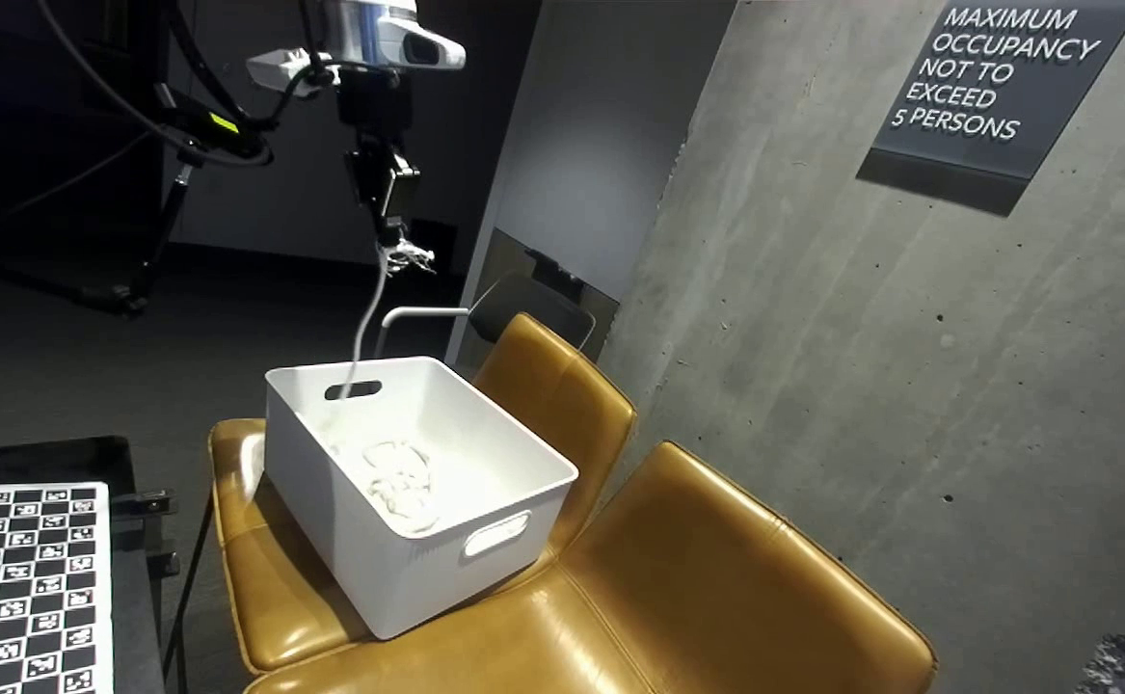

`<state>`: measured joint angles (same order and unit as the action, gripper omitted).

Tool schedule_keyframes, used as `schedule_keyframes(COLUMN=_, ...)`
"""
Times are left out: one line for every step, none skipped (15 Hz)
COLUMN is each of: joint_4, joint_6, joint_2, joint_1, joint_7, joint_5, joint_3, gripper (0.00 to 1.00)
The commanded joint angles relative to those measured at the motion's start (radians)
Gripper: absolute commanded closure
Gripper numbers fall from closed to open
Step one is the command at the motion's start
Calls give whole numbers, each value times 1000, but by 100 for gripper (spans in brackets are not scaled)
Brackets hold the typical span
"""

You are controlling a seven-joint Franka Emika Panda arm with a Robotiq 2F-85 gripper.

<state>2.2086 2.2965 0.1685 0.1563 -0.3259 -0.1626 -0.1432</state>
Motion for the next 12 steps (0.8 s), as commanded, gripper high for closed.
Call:
schedule_keyframes(joint_4=26, joint_6=133, joint_2=-48, joint_1=-50, joint_7=-14, joint_5=-17, joint_3=6, gripper=99)
schedule_keyframes(joint_4=30, joint_6=156, joint_2=-61, joint_1=-59, joint_7=-20, joint_5=-18, joint_3=7, gripper=99)
schedule_keyframes(joint_4=33, joint_6=173, joint_2=-74, joint_1=-67, joint_7=-22, joint_5=-18, joint_3=9, gripper=99)
schedule_keyframes(joint_4=33, joint_6=187, joint_2=-87, joint_1=-73, joint_7=-31, joint_5=-22, joint_3=9, gripper=99)
schedule_keyframes(joint_4=34, joint_6=199, joint_2=-99, joint_1=-77, joint_7=-39, joint_5=-27, joint_3=10, gripper=99)
schedule_keyframes(joint_4=36, joint_6=211, joint_2=-110, joint_1=-81, joint_7=-48, joint_5=-34, joint_3=12, gripper=99)
schedule_keyframes(joint_4=39, joint_6=214, joint_2=-119, joint_1=-83, joint_7=-63, joint_5=-45, joint_3=14, gripper=99)
schedule_keyframes(joint_4=42, joint_6=212, joint_2=-126, joint_1=-84, joint_7=-73, joint_5=-54, joint_3=16, gripper=69)
schedule_keyframes(joint_4=50, joint_6=213, joint_2=-130, joint_1=-84, joint_7=-85, joint_5=-64, joint_3=17, gripper=68)
schedule_keyframes(joint_4=58, joint_6=211, joint_2=-131, joint_1=-83, joint_7=-95, joint_5=-71, joint_3=19, gripper=63)
schedule_keyframes(joint_4=69, joint_6=204, joint_2=-129, joint_1=-82, joint_7=-101, joint_5=-71, joint_3=21, gripper=55)
schedule_keyframes(joint_4=77, joint_6=196, joint_2=-127, joint_1=-81, joint_7=-103, joint_5=-67, joint_3=22, gripper=49)
